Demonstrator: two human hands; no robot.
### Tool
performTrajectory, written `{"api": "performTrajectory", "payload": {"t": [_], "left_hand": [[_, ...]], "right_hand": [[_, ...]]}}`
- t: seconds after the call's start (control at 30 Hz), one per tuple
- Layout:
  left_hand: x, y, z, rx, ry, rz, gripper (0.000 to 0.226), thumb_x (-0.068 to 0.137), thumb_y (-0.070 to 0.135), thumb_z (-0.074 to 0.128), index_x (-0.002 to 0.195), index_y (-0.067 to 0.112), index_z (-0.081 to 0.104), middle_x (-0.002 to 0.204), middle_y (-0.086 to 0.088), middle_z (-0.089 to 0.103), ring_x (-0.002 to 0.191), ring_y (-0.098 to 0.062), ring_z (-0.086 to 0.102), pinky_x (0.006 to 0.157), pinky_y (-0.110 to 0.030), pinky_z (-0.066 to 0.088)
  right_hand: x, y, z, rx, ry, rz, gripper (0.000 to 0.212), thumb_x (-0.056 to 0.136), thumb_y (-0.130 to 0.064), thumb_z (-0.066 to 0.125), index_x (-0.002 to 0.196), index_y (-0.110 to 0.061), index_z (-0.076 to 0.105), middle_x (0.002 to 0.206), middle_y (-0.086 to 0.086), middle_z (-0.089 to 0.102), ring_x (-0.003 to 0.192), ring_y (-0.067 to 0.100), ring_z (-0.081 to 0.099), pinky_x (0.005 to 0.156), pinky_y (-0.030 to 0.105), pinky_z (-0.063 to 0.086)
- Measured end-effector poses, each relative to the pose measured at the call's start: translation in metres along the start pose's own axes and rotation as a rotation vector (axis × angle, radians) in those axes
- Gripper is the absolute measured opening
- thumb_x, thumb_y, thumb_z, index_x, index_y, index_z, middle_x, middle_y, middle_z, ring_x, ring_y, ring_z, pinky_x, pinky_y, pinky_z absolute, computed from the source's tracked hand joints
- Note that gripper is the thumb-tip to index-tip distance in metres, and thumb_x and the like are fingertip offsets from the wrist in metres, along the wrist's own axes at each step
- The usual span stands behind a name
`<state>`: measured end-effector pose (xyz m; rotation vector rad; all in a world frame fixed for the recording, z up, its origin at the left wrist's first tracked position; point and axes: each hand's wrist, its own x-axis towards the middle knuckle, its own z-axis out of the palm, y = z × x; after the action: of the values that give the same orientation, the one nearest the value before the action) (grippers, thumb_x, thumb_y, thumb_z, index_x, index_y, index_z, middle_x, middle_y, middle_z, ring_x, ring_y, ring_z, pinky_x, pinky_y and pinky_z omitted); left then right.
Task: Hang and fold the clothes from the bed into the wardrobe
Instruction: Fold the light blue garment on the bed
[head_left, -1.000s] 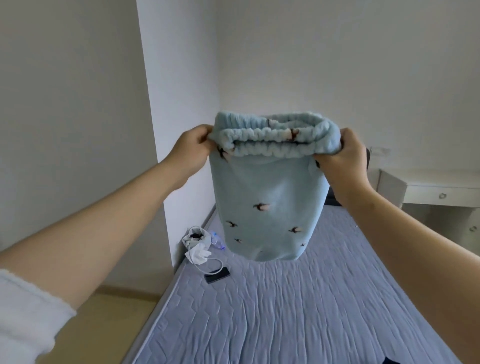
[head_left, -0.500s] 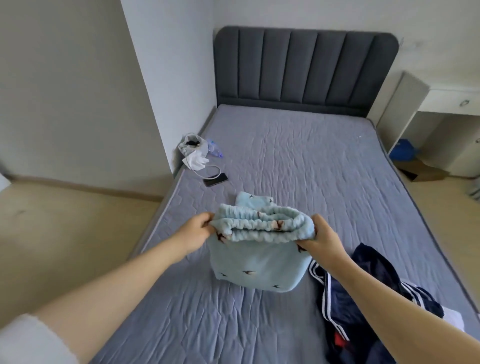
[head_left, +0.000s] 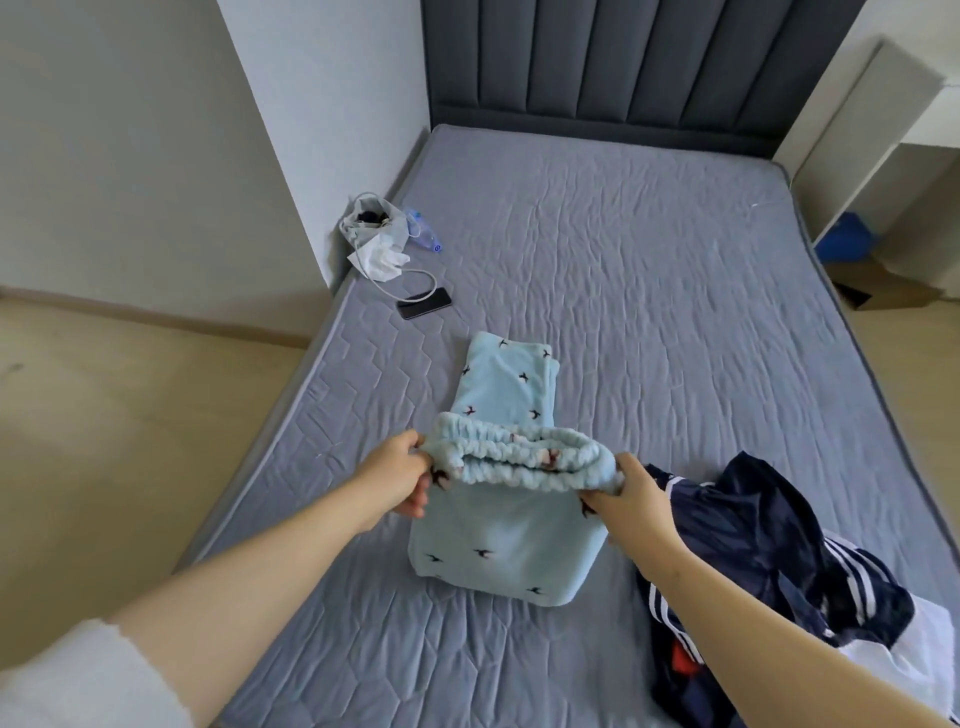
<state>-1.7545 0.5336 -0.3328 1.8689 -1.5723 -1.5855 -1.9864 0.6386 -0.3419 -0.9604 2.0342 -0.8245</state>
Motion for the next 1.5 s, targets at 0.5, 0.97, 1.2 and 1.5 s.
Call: {"api": "performTrajectory", "payload": {"t": [0.5,0.97,1.2,1.5], "left_hand": [[0.161,-0.014,0.065,0.678,-0.272,0.383,0.079,0.091,0.023,0.057,0.149,0.017,0.004,0.157,0.000,0.004,0.144,-0.015,0.011,0.115,-0.028,0.015],[0.232,-0.207,0.154,1.220,-0.323,0.279,0.098,0.082,0.040,0.064,0.149,0.023,-0.006,0.156,0.002,-0.015,0.144,-0.025,-0.013,0.116,-0.043,0.004],[0.252,-0.241,0.168,1.293,-0.124,0.377,0.072,0.092,0.009,0.045,0.150,0.018,0.003,0.157,-0.004,0.003,0.145,-0.023,0.007,0.113,-0.036,0.019],[0.200,-0.237,0.162,1.219,-0.070,0.262,0.032,0.088,-0.001,0.043,0.115,0.010,0.056,0.108,-0.010,0.061,0.097,-0.031,0.061,0.067,-0.036,0.043]], "right_hand": [[0.141,0.045,0.086,0.027,-0.109,0.086,0.068,0.090,-0.016,0.050,0.146,-0.034,0.016,0.150,-0.007,0.030,0.117,0.021,0.048,0.078,0.028,0.043],[0.169,0.214,0.208,-1.009,-0.495,-0.208,0.079,0.089,-0.038,0.051,0.148,-0.031,-0.001,0.157,-0.003,-0.007,0.144,0.026,-0.010,0.115,0.047,0.002],[0.188,0.247,0.228,-1.128,-0.355,-0.246,0.072,0.094,-0.019,0.046,0.148,-0.031,0.000,0.156,0.001,0.008,0.143,0.028,0.007,0.108,0.043,0.020],[0.160,0.219,0.203,-1.040,-0.271,-0.340,0.024,0.083,-0.001,0.046,0.099,-0.016,0.054,0.099,0.005,0.064,0.095,0.026,0.055,0.076,0.033,0.025]]}}
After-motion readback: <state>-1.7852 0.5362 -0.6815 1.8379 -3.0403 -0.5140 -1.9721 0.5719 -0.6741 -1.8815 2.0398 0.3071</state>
